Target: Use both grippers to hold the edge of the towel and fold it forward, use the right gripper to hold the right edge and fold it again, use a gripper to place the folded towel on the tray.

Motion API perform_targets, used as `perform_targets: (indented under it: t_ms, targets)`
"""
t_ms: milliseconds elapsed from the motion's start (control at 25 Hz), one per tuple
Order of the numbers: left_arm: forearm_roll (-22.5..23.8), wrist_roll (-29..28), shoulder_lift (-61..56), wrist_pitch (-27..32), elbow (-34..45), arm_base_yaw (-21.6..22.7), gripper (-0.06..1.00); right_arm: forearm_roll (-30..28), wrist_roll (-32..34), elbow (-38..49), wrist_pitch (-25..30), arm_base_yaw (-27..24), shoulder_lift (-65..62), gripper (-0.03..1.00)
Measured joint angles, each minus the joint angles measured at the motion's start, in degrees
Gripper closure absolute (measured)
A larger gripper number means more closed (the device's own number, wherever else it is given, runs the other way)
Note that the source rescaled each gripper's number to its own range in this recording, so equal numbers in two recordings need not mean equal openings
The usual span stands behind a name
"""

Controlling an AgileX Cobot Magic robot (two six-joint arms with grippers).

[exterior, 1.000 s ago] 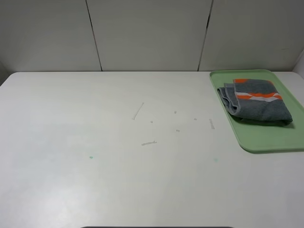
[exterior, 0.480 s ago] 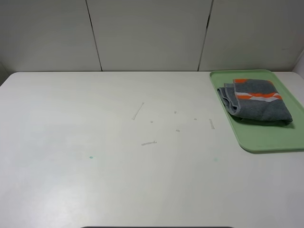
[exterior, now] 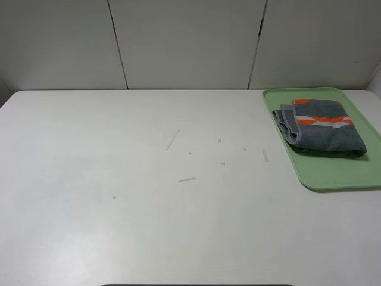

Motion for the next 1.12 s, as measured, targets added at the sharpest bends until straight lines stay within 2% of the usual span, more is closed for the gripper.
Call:
perform_targets:
  t_ms: [240,1120]
  targets:
    - [0.96,0.0,0.0,0.0,0.0,0.0,-0.06,-0.56,0.06,0.02,-0.23,3.44,0.0,-0.03]
    - [0.96,0.0,0.0,0.0,0.0,0.0,-0.06,-0.56,0.22,0.02,-0.27,3.44,0.0,-0.03]
